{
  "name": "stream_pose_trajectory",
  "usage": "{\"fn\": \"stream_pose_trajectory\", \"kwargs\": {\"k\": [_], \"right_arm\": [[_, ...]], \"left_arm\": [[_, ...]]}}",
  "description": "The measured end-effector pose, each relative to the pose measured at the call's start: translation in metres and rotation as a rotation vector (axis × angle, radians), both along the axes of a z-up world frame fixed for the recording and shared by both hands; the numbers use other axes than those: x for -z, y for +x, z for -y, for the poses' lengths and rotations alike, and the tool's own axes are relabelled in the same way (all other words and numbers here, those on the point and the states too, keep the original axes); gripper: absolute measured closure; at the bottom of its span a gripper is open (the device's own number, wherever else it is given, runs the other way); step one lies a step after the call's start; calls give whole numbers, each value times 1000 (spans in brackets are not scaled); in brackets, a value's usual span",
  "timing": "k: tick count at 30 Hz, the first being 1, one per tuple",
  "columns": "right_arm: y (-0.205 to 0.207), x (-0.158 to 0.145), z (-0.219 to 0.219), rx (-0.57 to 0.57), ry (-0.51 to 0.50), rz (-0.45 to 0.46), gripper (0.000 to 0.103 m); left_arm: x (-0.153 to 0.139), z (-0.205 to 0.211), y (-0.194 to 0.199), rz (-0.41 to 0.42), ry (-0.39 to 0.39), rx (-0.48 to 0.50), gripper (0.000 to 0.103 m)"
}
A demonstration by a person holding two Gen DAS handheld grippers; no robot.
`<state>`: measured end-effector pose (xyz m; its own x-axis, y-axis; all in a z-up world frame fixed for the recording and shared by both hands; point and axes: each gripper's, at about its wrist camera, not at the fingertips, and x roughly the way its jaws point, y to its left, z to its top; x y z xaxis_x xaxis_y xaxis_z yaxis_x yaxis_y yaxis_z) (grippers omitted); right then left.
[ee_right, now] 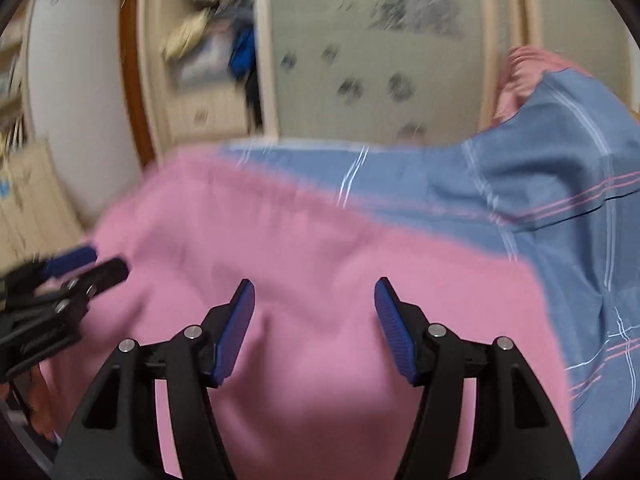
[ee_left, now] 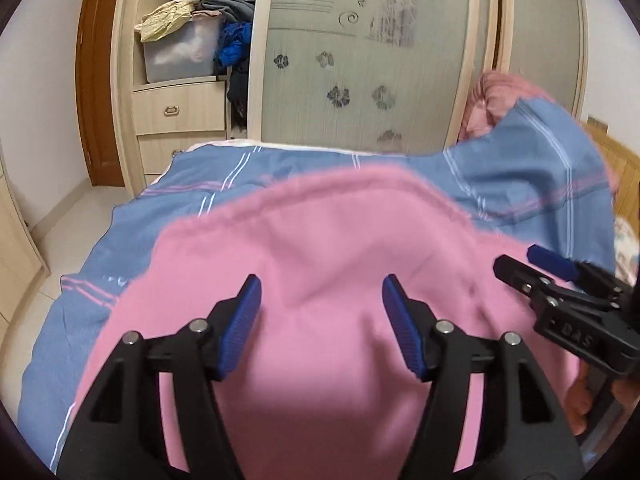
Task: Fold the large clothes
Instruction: 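Lay the folded hem down and smooth the pink bundle with both tools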
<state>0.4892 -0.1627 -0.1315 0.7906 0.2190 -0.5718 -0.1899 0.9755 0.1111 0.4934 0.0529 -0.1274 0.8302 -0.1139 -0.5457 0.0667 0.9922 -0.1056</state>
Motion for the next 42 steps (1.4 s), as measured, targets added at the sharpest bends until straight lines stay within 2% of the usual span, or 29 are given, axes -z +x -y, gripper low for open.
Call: {"fn": "stream_pose_trajectory", "kwargs": {"k": [1,3,4,7,8,9,10,11,12,13,15,16,17,20,21,22,23,24,26,28,29,32,33,34,35,36,40,41,42], "right_arm": [[10,-1,-3,5,-2,-23,40],[35,6,-14,29,-77,-67,40],[50,17,-19,59,-161,-100,40],[74,56,-6,154,-316,-174,40],[78,65,15,232,-361,-171,37],[78,72,31,284,-377,-168,31],[80,80,56,323,-360,-192,31],[81,90,80,356,-324,-238,30],[81,100,102,395,-284,-284,20],[80,108,120,416,-212,-314,14],[71,123,145,421,-35,-353,12],[68,127,147,422,-16,-347,12],[64,127,145,427,-21,-333,12],[54,115,123,442,-159,-269,12],[47,103,117,444,-199,-228,12],[39,88,114,447,-227,-176,12],[30,74,115,443,-235,-118,12],[9,51,108,409,-214,-37,12],[-30,21,91,312,-130,15,12],[-48,16,75,235,-93,-24,12],[-54,21,60,190,-113,-64,12],[-47,58,34,171,-260,-146,12],[-42,76,31,168,-278,-172,11],[-36,92,35,176,-257,-191,9],[-30,102,41,193,-219,-199,2],[-28,104,43,195,-190,-202,1],[-24,107,38,219,-228,-180,1],[-26,103,40,224,-213,-185,1],[-32,93,46,230,-177,-172,2]], "left_arm": [[-2,4,8,-9,15,0,38],[4,16,33,-60,87,-29,37],[15,19,50,-109,134,-53,37],[49,3,84,-222,245,-147,33],[61,-14,91,-252,245,-199,33],[67,-29,94,-267,198,-217,33],[73,-51,98,-291,120,-247,33],[77,-63,100,-306,92,-269,34],[80,-70,102,-312,91,-282,34],[82,-73,103,-313,98,-294,34],[88,-71,100,-303,101,-303,34],[90,-68,96,-297,105,-308,34],[90,-66,93,-287,115,-316,34],[88,-61,77,-261,151,-335,36],[77,-60,62,-212,161,-334,36],[63,-58,40,-127,184,-345,37],[48,-56,14,-36,198,-351,33],[35,-53,-11,26,185,-335,25],[21,-44,-48,69,119,-274,19],[22,-27,-69,44,85,-195,19],[26,-19,-70,21,87,-167,19],[63,6,-53,-98,211,-130,18],[77,5,-47,-117,219,-128,14],[87,0,-40,-138,192,-129,11],[96,-9,-35,-164,134,-124,10],[101,-16,-32,-186,86,-115,10],[102,-8,-29,-197,143,-133,9],[97,-10,-33,-199,126,-142,10],[89,-12,-40,-185,99,-141,15]]}}
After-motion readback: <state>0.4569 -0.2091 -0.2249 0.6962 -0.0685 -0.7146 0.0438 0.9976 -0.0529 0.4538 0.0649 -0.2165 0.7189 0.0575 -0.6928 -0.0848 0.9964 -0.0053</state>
